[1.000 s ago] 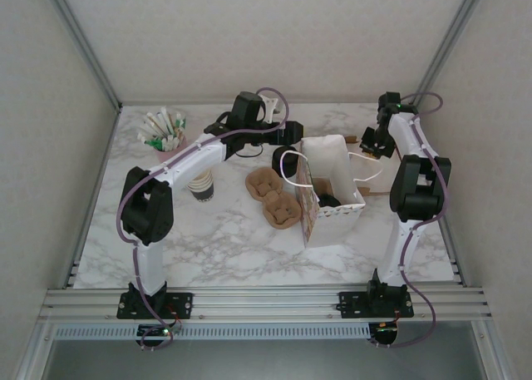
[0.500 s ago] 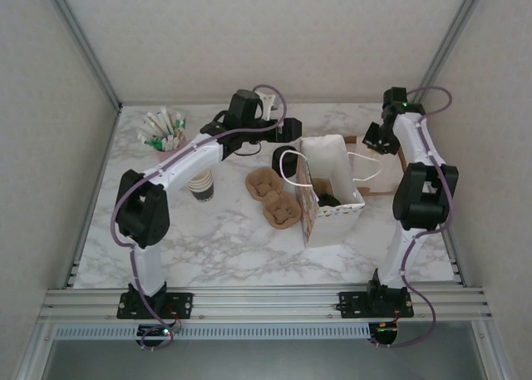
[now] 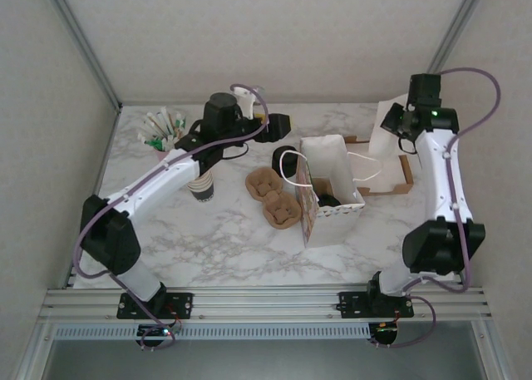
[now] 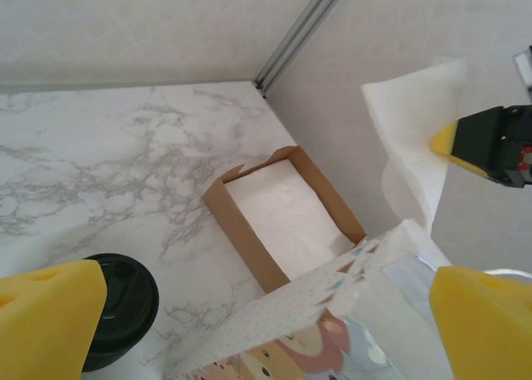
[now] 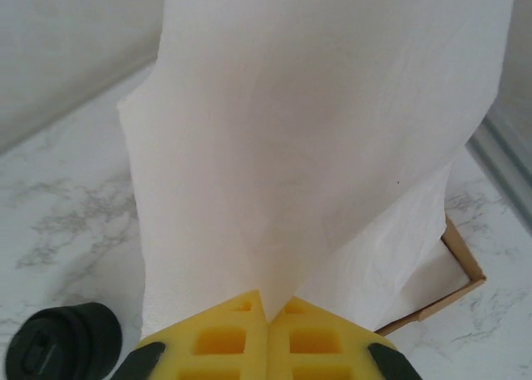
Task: Pack the takeout coffee
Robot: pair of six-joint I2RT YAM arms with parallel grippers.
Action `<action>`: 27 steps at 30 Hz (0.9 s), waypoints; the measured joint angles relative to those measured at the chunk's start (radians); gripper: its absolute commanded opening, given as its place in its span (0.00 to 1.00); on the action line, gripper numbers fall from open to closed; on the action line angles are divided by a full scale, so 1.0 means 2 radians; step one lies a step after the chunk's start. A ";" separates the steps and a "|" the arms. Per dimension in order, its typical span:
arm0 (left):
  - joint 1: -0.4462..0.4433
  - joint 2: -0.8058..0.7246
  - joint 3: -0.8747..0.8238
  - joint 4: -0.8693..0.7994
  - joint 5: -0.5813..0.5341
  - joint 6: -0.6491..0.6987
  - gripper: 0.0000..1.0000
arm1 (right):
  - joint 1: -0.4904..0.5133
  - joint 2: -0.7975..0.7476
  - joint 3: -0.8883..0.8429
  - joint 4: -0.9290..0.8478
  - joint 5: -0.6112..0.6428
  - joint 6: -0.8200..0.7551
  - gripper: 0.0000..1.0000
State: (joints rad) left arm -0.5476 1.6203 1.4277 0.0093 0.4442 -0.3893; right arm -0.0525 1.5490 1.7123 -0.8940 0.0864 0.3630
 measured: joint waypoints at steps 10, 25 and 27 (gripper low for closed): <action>-0.027 -0.105 -0.061 0.035 -0.023 0.010 1.00 | 0.003 -0.127 0.009 0.004 -0.004 -0.018 0.00; -0.063 -0.215 -0.117 0.040 -0.041 0.019 1.00 | 0.021 -0.201 0.050 0.008 -0.308 0.002 0.00; -0.063 -0.223 -0.125 0.040 -0.042 0.019 1.00 | 0.025 -0.201 0.048 0.008 -0.359 0.014 0.00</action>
State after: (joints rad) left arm -0.6735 1.1736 1.1774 0.0902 0.3603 -0.3515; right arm -0.0032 1.1473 1.8080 -0.8780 -0.6323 0.3904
